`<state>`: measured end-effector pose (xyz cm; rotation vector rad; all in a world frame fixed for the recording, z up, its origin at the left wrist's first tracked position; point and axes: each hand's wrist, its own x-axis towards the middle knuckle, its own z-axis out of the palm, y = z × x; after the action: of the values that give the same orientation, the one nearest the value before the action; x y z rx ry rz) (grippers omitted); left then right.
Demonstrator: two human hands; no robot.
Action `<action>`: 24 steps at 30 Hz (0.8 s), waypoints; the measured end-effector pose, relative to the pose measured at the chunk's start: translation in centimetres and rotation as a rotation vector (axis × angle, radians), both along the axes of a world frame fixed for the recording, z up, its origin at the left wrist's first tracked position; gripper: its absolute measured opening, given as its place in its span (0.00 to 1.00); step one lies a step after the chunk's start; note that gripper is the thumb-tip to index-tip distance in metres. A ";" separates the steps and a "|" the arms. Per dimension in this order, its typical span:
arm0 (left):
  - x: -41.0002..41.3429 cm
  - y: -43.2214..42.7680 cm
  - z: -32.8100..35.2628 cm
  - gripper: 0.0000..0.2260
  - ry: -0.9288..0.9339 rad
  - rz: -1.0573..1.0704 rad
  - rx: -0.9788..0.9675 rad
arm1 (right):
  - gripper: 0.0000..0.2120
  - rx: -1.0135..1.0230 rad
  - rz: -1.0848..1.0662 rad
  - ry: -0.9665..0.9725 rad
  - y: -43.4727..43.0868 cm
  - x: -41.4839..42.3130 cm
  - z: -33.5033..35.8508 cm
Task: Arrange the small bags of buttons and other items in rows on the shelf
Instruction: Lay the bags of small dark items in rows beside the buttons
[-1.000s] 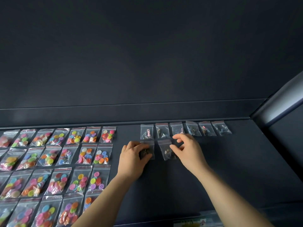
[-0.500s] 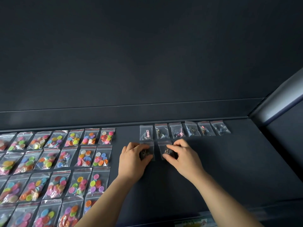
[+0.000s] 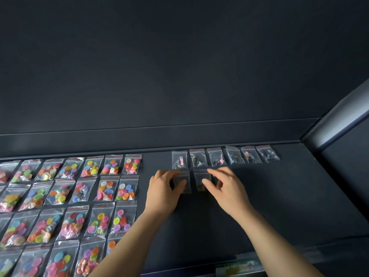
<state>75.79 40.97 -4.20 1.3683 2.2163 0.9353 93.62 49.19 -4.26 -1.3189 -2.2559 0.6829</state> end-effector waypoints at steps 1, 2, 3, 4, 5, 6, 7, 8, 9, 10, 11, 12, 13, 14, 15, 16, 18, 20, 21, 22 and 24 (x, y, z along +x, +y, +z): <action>-0.1 -0.2 0.5 0.12 -0.057 0.023 0.035 | 0.18 -0.009 -0.016 0.044 -0.1 0.1 0.3; -0.2 -0.5 1.0 0.11 -0.107 0.048 0.068 | 0.17 -0.022 -0.037 0.093 -0.2 0.1 0.7; -0.4 -0.9 1.7 0.10 -0.149 0.074 0.100 | 0.16 -0.038 -0.061 0.146 -0.3 0.1 1.1; -0.7 -1.4 2.3 0.08 -0.185 0.104 0.131 | 0.14 -0.059 -0.081 0.198 -0.4 -0.1 1.6; -1.0 -2.1 3.0 0.07 -0.226 0.139 0.163 | 0.13 -0.087 -0.091 0.251 -0.5 -0.3 2.2; -1.3 -3.0 3.7 0.06 -0.268 0.179 0.197 | 0.12 -0.125 -0.090 0.304 -0.6 -0.6 2.8; -1.5 -4.0 4.2 0.05 -0.304 0.224 0.225 | 0.11 -0.172 -0.081 0.358 -0.8 -1.0 3.3; -1.8 -5.3 4.8 0.05 -0.333 0.277 0.248 | 0.10 -0.223 -0.066 0.406 -0.9 -1.5 3.8; -2.1 -6.6 5.2 0.04 -0.352 0.337 0.267 | 0.10 -0.268 -0.052 0.449 -1.1 -2.1 4.2; -2.4 -8.2 5.6 0.03 -0.364 0.396 0.286 | 0.09 -0.301 -0.039 0.486 -1.3 -2.8 4.6; -2.8 -9.8 6.0 0.02 -0.368 0.451 0.303 | 0.08 -0.329 -0.021 0.518 -1.6 -3.7 4.8; -3.1 -11.4 6.2 0.02 -0.364 0.502 0.316 | 0.07 -0.356 0.003 0.542 -2.1 -4.7 5.0; -3.6 -13.0 6.4 0.02 -0.356 0.552 0.324 | 0.06 -0.382 0.031 0.555 -2.7 -5.8 5.2; -4.1 -14.6 6.5 0.02 -0.350 0.605 0.328 | 0.06 -0.411 0.063 0.558 -3.5 -7.0 5.3; -4.6 -16.3 6.5 0.02 -0.349 0.659 0.336 | 0.06 -0.445 0.094 0.558 -4.4 -8.2 5.3; -5.1 -17.9 6.7 0.02 -0.348 0.712 0.347 | 0.06 -0.481 0.132 0.557 -5.4 -9.5 5.4; -6.2 -21.3 6.7 0.02 -0.340 0.807 0.372 | 0.07 -0.512 0.224 0.528 -7.6 -12.0 5.4; -7.3 -24.4 6.7 0.02 -0.334 0.888 0.406 | 0.06 -0.515 0.321 0.488 -10.0 -14.7 5.5; -8.0 -26.0 6.6 0.02 -0.335 0.930 0.430 | 0.06 -0.518 0.366 0.477 -11.2 -16.1 5.6; -8.7 -27.5 6.5 0.02 -0.338 0.973 0.454 | 0.07 -0.521 0.403 0.466 -12.5 -17.6 5.7; -10.4 -30.6 6.3 0.03 -0.328 1.046 0.490 | 0.06 -0.521 0.465 0.435 -15.0 -20.5 5.8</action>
<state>65.35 10.33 2.09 0.0166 2.4611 1.9547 73.10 34.16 1.59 -0.7162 -2.0896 1.6323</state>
